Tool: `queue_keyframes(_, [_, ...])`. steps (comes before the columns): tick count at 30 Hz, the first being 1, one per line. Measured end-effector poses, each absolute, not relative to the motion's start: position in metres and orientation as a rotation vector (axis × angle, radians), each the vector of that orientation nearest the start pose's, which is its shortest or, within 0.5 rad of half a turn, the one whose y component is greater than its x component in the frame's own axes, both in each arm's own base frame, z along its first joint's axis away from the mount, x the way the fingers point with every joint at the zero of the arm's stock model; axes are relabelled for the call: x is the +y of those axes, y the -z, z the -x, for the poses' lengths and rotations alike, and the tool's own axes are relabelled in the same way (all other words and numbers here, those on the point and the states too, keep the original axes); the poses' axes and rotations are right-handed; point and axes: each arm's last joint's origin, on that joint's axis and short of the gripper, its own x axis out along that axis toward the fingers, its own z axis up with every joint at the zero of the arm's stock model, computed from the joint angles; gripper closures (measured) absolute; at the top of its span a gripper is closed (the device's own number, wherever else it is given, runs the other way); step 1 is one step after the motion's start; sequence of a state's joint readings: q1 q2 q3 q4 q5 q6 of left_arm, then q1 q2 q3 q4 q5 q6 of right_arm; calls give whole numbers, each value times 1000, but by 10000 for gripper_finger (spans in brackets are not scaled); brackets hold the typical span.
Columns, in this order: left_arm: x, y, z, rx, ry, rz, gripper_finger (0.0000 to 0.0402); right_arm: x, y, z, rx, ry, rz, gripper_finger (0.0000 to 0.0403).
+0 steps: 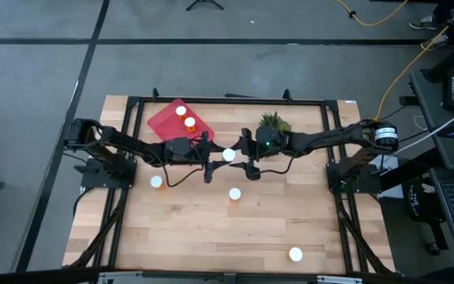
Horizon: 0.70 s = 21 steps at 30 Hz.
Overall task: Pick and place pill bottles into a basket
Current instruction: Put the orange pill bottle into the red container
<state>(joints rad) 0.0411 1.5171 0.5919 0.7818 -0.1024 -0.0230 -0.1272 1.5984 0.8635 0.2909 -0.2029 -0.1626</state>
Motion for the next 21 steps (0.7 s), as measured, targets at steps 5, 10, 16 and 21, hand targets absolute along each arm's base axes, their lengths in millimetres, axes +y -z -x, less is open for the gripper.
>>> queue_keyframes(5, [15, -200, -294, 127, -145, 5, 210, -39, -215, -325, 463, -98, 78, 106])
queue_keyframes(10, [15, -212, -284, 145, -153, -19, 210, -42, -216, -318, 490, 17, 99, 106])
queue_keyframes(16, [16, -232, -263, 195, -227, -62, 210, -42, -205, -313, 525, 61, 106, 130])
queue_keyframes(21, [19, -247, -241, 238, -344, -114, 210, -44, -191, -305, 523, 110, 114, 208])
